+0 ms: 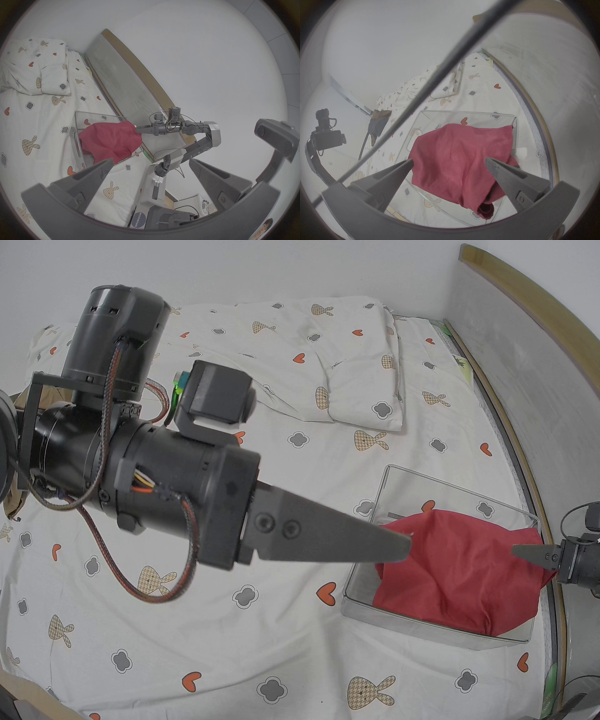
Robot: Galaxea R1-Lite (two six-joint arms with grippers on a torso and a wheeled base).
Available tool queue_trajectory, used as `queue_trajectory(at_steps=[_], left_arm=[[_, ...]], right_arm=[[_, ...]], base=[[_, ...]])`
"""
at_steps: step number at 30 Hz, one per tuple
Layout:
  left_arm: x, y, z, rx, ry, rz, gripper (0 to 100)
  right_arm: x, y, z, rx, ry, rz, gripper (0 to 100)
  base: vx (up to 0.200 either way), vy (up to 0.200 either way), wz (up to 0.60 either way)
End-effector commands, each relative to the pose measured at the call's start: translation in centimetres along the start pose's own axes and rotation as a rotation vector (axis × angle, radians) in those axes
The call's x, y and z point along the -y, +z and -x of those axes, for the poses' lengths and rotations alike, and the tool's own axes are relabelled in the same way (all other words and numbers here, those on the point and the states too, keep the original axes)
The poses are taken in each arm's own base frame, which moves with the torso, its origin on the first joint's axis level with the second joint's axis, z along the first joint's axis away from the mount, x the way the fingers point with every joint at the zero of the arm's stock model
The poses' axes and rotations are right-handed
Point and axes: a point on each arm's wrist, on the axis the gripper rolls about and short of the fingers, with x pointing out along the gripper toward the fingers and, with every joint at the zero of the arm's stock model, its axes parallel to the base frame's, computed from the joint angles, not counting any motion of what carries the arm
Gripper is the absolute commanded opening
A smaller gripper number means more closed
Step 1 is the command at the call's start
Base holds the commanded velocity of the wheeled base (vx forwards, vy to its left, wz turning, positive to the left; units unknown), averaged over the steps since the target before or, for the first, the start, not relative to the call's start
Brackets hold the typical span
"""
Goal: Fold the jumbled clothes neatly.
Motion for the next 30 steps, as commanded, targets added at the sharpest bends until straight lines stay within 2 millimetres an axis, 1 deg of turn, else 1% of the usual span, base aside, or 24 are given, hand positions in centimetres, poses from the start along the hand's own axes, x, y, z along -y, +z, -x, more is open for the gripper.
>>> queue_trajectory(at_steps=[1, 4, 13, 16, 18, 20, 21, 22, 23, 24, 25, 26, 30], left_arm=[[-0.1, -0.2, -0.1, -0.006, 0.0, 0.007, 100], [-0.2, -0.4, -0.1, -0.011, 0.003, 0.012, 100], [-0.5, -0.7, 0.0, -0.013, 0.011, 0.022, 100], [-0.3, -0.8, 0.3, -0.012, 0.012, 0.023, 100], [0.0, -0.9, 0.6, -0.008, 0.012, 0.018, 100], [0.4, -1.1, 1.0, -0.004, 0.011, 0.014, 100], [0.4, -1.0, 1.0, -0.003, 0.011, 0.013, 100], [0.7, -1.2, 1.4, 0.002, 0.011, 0.018, 100], [0.7, -1.3, 1.4, 0.001, 0.01, 0.019, 100], [1.0, -1.3, 1.8, 0.01, 0.014, 0.025, 100], [1.0, -1.3, 1.8, 0.01, 0.014, 0.025, 100], [1.1, -1.4, 2.2, 0.015, 0.019, 0.032, 100], [1.3, -1.7, 2.7, 0.022, 0.026, 0.033, 100]], right_arm=[[0.5, -0.1, -3.6, -0.122, -0.019, -0.013, 100], [0.9, -0.4, -4.4, -0.149, -0.054, -0.021, 100], [1.6, -0.3, -4.4, -0.124, -0.159, -0.014, 100], [2.0, -0.3, -4.8, -0.133, -0.197, 0.006, 100], [2.2, -0.5, -5.6, -0.165, -0.207, 0.015, 100], [2.3, -0.8, -6.8, -0.212, -0.209, 0.019, 100], [2.3, -0.8, -6.9, -0.216, -0.209, 0.019, 100], [2.1, -1.0, -7.8, -0.243, -0.203, 0.029, 100], [2.1, -1.0, -7.9, -0.244, -0.204, 0.028, 100], [2.1, -1.0, -8.4, -0.233, -0.194, 0.034, 100], [2.1, -1.0, -8.4, -0.233, -0.194, 0.034, 100], [2.2, -0.9, -9.0, -0.213, -0.189, 0.039, 100], [2.2, -0.6, -9.2, -0.18, -0.193, 0.043, 100]], base=[[0.0, 0.0, 0.0], [0.0, 0.0, 0.0], [0.0, 0.0, 0.0], [0.0, 0.0, 0.0], [0.0, 0.0, 0.0], [0.0, 0.0, 0.0], [0.0, 0.0, 0.0], [0.0, 0.0, 0.0], [0.0, 0.0, 0.0], [0.0, 0.0, 0.0], [0.0, 0.0, 0.0], [0.0, 0.0, 0.0], [0.0, 0.0, 0.0]])
